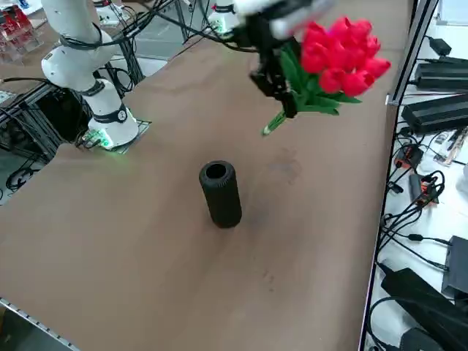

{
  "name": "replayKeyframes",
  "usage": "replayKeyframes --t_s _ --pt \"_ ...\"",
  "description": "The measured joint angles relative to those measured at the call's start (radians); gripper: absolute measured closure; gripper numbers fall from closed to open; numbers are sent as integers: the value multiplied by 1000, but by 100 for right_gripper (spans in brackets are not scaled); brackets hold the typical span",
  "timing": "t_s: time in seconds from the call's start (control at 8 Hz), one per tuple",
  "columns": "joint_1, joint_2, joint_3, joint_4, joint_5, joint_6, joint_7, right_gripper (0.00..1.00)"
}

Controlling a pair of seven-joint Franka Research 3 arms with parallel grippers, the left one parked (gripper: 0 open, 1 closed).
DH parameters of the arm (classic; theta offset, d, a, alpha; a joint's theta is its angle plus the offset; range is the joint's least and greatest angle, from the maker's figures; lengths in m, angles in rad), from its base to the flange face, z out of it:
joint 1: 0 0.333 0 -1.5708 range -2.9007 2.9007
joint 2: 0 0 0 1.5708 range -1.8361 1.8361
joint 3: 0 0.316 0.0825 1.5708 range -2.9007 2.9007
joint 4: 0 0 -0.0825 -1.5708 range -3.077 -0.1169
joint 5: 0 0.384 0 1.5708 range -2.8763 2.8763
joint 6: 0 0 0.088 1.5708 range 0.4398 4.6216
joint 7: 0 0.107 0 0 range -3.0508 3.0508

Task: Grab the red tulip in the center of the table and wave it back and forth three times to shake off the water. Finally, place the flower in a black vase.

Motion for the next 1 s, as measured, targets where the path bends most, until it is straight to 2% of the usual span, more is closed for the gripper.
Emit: replayKeyframes --t_s 0.12,0.25,0.5,0.75,0.88,1.0 --pt "-17 -16 -41 -2 -30 68 -45 80" --pt "-43 -23 -61 -3 -30 145 -118 80" --pt "-61 -35 -53 -3 -26 210 -181 80" --pt "-17 -70 25 -6 -25 180 -179 80" --pt "35 -94 65 -6 -25 136 -153 80" --pt "106 -121 86 -7 -26 86 -87 80"
